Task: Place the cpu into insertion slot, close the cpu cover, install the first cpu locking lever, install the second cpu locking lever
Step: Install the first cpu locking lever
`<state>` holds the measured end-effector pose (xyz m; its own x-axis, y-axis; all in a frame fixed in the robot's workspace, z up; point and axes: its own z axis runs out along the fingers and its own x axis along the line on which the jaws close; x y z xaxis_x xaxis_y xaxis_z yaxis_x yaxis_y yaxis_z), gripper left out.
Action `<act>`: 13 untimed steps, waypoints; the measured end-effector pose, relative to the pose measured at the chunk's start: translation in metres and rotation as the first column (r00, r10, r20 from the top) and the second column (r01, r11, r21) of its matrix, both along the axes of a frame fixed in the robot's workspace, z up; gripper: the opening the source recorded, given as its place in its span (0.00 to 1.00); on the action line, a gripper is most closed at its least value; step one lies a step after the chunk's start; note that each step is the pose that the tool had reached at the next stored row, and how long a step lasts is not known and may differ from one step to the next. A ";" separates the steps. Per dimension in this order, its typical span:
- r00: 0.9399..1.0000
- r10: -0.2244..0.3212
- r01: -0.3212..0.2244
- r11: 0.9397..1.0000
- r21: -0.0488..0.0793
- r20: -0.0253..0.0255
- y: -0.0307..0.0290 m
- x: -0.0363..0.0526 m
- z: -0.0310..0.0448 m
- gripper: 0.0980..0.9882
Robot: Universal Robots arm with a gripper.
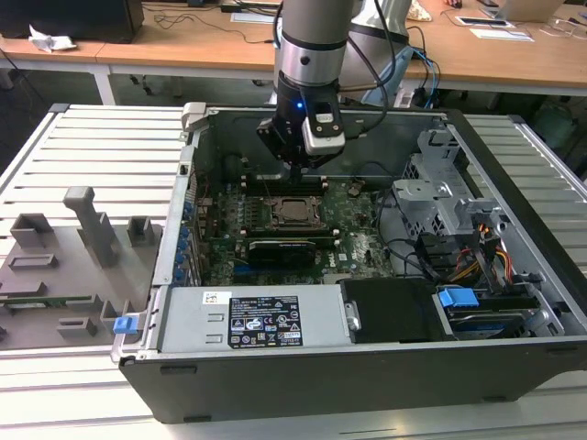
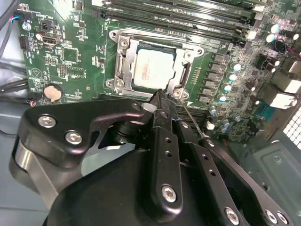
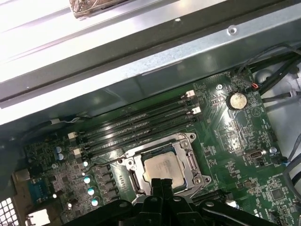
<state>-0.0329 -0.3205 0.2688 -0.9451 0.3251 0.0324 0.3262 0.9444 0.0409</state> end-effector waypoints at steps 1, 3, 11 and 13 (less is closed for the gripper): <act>1.000 0.006 -0.006 1.000 0.000 0.000 0.0000 0.0000 0.0000 0.01; 1.000 0.021 -0.021 1.000 0.000 0.000 0.0000 0.0000 0.0000 0.01; 0.996 0.094 -0.094 0.996 0.000 0.000 0.0000 0.0000 0.0000 0.01; 0.994 0.114 -0.114 0.994 0.000 0.000 0.0000 0.0000 0.0000 0.01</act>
<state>-0.0329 -0.3205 0.2688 -0.9760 0.2155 0.0324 0.2167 0.9754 0.0409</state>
